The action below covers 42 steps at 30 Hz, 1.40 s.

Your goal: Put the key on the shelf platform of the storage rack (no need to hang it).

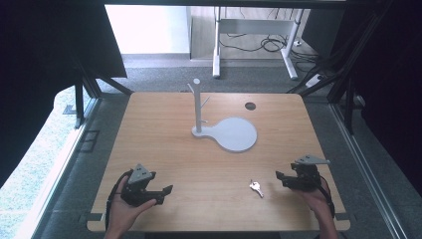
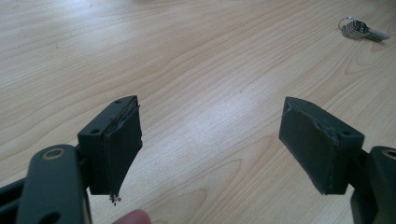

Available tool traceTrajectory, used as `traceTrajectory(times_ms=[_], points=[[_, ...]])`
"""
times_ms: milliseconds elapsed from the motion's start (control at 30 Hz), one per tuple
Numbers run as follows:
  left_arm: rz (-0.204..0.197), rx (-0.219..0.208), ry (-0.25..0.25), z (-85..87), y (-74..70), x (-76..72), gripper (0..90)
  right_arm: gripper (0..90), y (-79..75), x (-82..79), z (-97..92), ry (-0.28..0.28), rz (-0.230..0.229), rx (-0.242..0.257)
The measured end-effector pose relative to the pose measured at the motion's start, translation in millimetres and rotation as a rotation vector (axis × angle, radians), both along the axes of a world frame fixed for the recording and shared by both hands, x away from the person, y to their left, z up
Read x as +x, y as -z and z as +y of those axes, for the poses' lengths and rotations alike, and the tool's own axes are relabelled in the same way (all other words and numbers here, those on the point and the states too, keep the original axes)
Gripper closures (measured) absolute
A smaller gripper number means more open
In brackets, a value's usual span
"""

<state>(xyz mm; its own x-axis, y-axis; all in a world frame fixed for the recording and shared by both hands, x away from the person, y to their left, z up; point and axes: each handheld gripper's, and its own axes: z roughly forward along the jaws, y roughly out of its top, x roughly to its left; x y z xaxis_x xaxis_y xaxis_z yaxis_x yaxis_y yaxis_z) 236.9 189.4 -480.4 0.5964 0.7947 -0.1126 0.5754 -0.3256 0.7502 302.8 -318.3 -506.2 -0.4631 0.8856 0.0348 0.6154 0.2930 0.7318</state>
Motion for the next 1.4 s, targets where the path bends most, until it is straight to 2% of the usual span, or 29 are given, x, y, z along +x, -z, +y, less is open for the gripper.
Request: traceTrajectory(times_ms=[133,233,333,567,800,1000,1233,1400], points=[[0.0,-0.001,-0.004,0.6,-0.5,-0.3,21.7,29.1,-0.4,-0.1,-0.2,-0.004,0.006,-0.002],[-0.003,-0.013,0.0,0.6,-1.7,-1.1,22.3,30.5,-5.0,1.8,0.0,-0.008,0.015,-0.019],[-0.008,-0.005,-0.006,-0.7,-1.5,-1.3,22.5,31.6,-9.6,2.2,0.3,-0.008,0.013,-0.024],[-0.01,0.001,-0.002,-1.7,-1.0,-2.4,22.7,33.5,-22.2,5.2,2.8,-0.031,0.067,-0.066],[-0.01,0.002,-0.002,-1.8,-0.6,-2.5,22.8,35.6,-34.8,9.1,7.6,-0.057,0.088,-0.095],[-0.013,-0.001,-0.001,-2.2,-1.7,-3.3,22.8,36.9,-49.0,14.4,16.9,-0.101,0.109,-0.112],[-0.008,0.003,-0.002,-2.8,-0.3,-2.7,22.8,39.6,-51.6,18.2,29.3,-0.148,0.137,-0.156],[-0.009,0.002,0.0,-3.1,-0.6,-3.2,22.8,42.7,-55.6,20.2,35.9,-0.162,0.157,-0.165]])
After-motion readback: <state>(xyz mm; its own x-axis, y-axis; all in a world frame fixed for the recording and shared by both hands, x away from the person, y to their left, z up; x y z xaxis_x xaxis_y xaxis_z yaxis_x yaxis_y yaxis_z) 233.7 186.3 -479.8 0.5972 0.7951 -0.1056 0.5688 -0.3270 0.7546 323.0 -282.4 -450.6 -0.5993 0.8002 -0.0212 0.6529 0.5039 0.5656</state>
